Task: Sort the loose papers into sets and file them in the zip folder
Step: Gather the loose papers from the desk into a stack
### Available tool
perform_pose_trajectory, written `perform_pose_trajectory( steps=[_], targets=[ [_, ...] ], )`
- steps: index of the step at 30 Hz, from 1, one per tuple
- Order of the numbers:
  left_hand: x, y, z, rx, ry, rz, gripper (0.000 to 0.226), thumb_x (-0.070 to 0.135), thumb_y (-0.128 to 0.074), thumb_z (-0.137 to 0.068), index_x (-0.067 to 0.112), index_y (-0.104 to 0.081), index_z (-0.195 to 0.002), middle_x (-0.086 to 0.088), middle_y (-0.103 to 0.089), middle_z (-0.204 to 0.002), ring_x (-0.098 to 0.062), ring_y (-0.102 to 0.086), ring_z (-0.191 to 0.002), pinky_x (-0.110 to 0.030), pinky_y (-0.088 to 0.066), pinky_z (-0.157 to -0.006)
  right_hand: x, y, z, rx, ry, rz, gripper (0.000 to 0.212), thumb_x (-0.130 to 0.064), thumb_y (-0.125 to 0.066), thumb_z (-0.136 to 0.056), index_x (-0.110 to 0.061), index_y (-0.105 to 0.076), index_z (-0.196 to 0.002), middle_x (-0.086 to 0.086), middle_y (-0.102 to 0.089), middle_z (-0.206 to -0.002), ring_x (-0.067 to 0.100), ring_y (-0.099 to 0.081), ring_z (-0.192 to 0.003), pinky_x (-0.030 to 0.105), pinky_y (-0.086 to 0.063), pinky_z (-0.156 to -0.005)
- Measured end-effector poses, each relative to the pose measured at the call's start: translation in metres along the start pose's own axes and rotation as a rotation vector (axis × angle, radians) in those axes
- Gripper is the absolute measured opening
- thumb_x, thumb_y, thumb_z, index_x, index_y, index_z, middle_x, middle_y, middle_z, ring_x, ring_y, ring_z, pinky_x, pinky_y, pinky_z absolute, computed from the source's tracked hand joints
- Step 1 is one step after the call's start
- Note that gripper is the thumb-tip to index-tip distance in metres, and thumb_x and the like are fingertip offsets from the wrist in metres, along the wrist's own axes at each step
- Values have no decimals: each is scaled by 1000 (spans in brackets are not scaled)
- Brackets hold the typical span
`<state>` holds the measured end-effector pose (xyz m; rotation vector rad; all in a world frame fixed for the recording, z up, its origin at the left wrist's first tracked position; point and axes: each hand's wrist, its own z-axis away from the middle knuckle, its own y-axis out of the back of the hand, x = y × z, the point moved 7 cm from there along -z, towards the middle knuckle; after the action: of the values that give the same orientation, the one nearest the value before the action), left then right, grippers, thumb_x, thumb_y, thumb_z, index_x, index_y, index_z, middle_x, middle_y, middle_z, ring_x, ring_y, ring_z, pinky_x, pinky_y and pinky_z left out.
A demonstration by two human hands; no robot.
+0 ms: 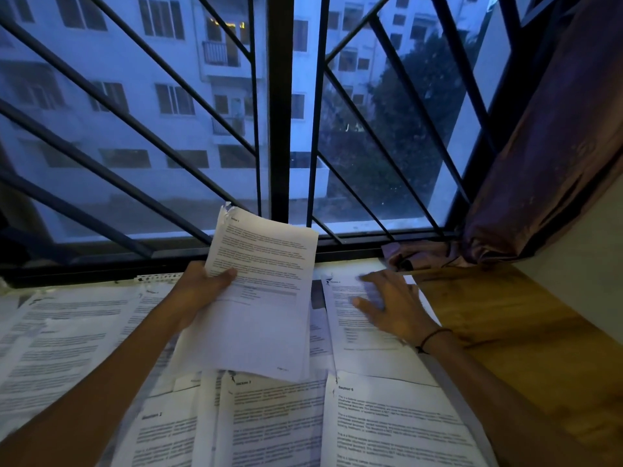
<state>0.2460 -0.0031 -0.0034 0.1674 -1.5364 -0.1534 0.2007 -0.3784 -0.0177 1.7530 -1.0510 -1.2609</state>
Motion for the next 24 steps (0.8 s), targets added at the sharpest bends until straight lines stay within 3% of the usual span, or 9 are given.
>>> perform_pose_trajectory(
  steps=[3,8,10,12,14,16,20,24],
  targets=[
    [3,-11,1,-37,-3,15,23,24,-72,-95,14,-71,-116,4,-76,-103,-16,-73,-94,-26,-57,-74,36,11,-9,-89,-92,-28,65,-65,-68,-83,-37,-46,-137,0,-48,-135,23,-44,-127,47,-43,-102],
    [9,-40,-2,-99,1,28,30,30,-77,-91,17,-72,-118,2,-77,-110,-19,-72,-103,-35,-58,-87,62,28,-26,-340,-145,-175,107,-71,-84,-60,-26,-44,-149,-9,-48,-143,13,-50,-130,36,-46,-106],
    [12,-55,-2,-128,-3,22,29,30,-77,-90,17,-72,-116,2,-76,-110,-18,-72,-103,-30,-58,-83,70,29,-36,-349,-167,-79,112,-69,-86,-57,-23,-41,-149,-12,-43,-139,10,-43,-127,34,-41,-108],
    [17,-70,2,-156,-8,26,25,28,-75,-92,18,-72,-114,5,-76,-107,-13,-71,-99,-21,-56,-73,76,27,-46,-364,-168,-58,117,-75,-85,-51,-19,-46,-147,-8,-49,-140,14,-49,-129,34,-43,-108],
    [21,-85,5,-185,-18,29,24,27,-74,-93,20,-71,-116,7,-75,-106,-9,-70,-96,-19,-55,-71,75,28,-51,-366,-172,-105,87,-53,-92,-62,-13,-60,-132,-3,-64,-125,19,-62,-118,16,-50,-90],
    [24,-98,6,-215,-31,47,27,27,-74,-93,19,-71,-119,7,-76,-108,-8,-71,-97,-21,-57,-76,67,35,-56,-305,-166,-126,53,-27,-92,-72,-13,-63,-114,-8,-64,-102,15,-65,-100,3,-42,-68],
    [27,-118,7,-264,-20,106,35,28,-75,-92,14,-72,-124,0,-77,-115,-17,-73,-106,-36,-58,-95,63,58,-63,-41,-223,-129,45,-6,-83,-73,-24,-51,-99,-3,-61,-103,18,-59,-99,28,-40,-71],
    [36,-138,13,-320,-32,186,34,29,-75,-92,17,-72,-124,3,-77,-114,-15,-73,-106,-36,-56,-98,58,83,-63,30,-95,-326,39,2,-83,-73,-14,-55,-95,5,-68,-102,18,-65,-95,33,-49,-76]
  ],
)
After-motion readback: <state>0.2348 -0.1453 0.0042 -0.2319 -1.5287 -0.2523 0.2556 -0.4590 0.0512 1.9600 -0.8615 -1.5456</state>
